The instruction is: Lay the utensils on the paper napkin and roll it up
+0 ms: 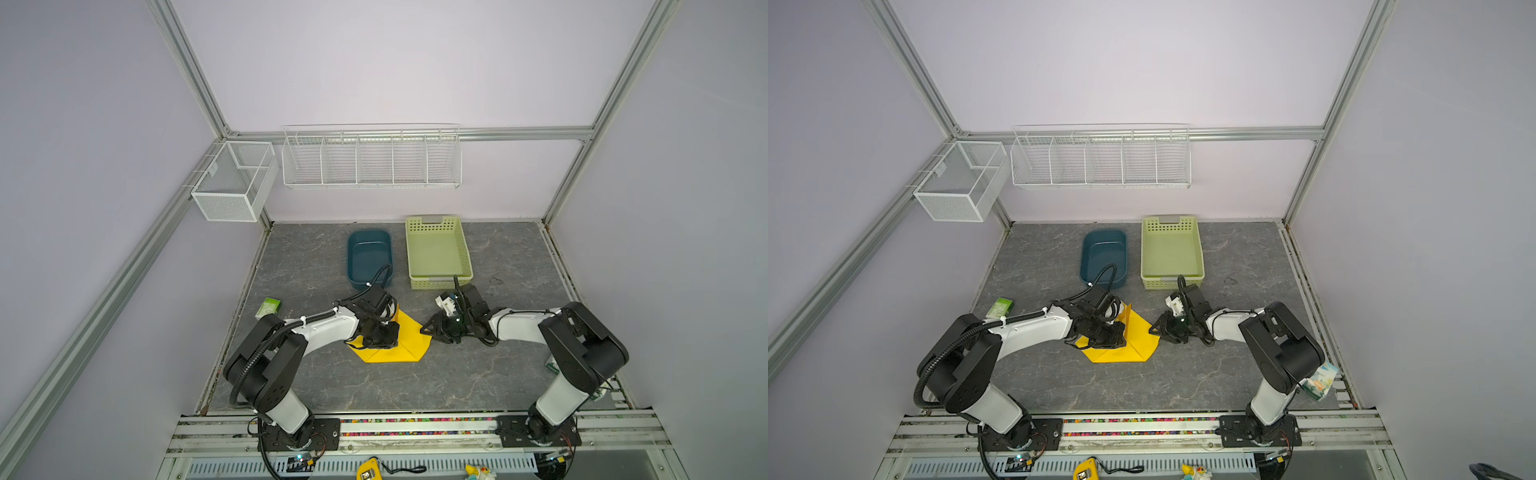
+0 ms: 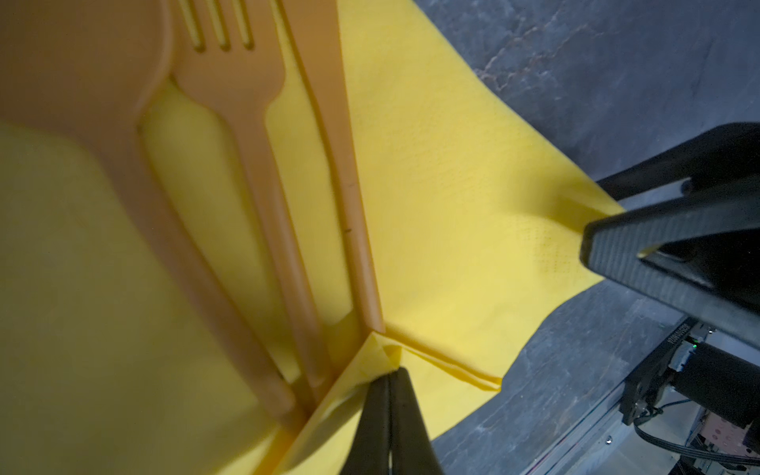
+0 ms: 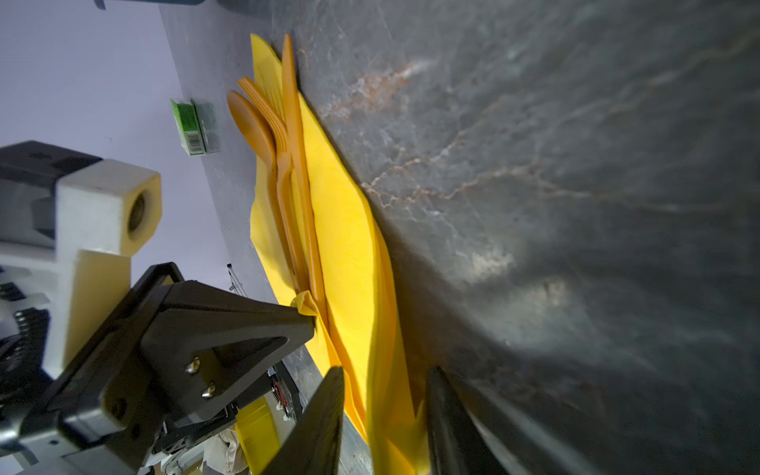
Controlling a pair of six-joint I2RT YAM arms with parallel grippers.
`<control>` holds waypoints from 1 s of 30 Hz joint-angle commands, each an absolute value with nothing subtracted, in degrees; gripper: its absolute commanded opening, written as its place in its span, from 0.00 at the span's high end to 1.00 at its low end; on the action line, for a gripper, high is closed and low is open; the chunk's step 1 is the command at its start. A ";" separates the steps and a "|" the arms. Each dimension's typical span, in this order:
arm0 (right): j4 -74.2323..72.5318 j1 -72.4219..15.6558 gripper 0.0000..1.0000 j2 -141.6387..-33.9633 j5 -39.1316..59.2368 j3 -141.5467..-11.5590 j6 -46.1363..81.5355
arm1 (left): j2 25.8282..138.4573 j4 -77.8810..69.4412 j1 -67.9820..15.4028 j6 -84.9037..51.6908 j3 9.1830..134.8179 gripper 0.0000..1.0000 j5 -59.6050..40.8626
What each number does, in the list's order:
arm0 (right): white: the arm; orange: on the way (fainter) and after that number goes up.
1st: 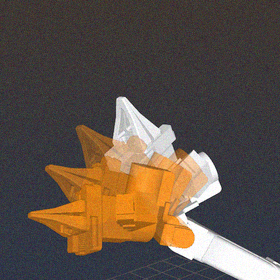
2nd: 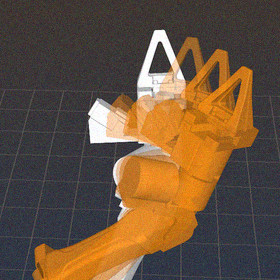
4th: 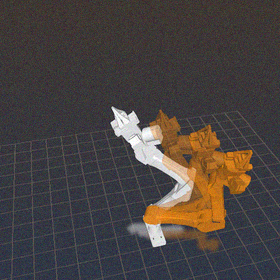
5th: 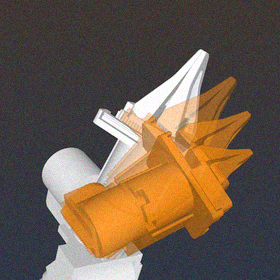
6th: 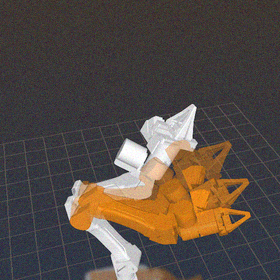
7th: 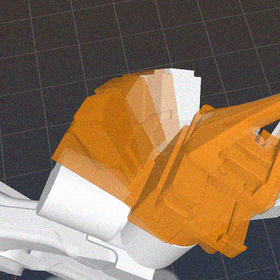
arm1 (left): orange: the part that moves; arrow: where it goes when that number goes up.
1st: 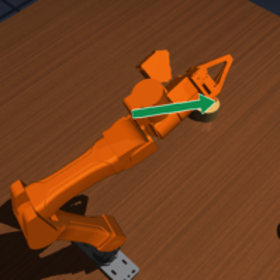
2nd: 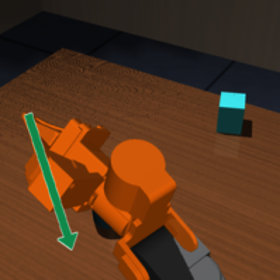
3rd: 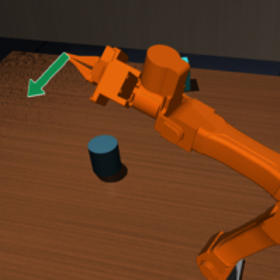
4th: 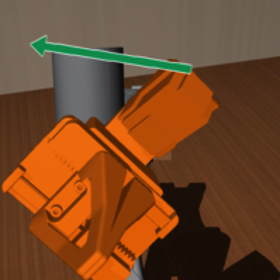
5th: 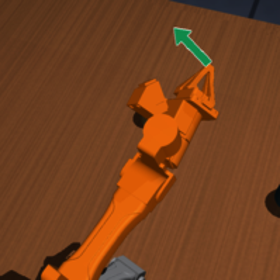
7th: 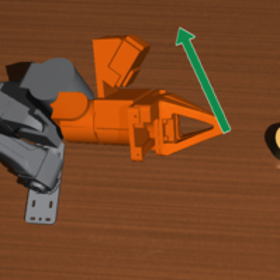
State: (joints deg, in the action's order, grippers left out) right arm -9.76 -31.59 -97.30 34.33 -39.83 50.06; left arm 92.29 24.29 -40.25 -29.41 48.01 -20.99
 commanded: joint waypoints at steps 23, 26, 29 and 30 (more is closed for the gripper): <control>-11.02 -31.24 0.57 -98.03 40.16 -36.26 51.15 | 91.94 25.33 -40.42 -28.80 49.04 1.00 -20.95; -11.96 -31.54 0.57 -98.02 40.81 -35.86 51.73 | 91.96 25.24 -40.42 -28.75 49.04 1.00 -21.12; -13.39 -31.64 0.57 -98.03 40.83 -35.25 52.56 | 91.94 25.25 -40.43 -28.66 49.09 1.00 -21.07; -13.41 -31.64 0.57 -97.95 40.50 -35.19 52.49 | 91.99 25.26 -40.42 -28.63 49.05 1.00 -21.05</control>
State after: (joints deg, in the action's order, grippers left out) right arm -13.10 -31.27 -97.54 40.36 -36.38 51.70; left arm 92.29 24.53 -40.25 -29.41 48.03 -21.02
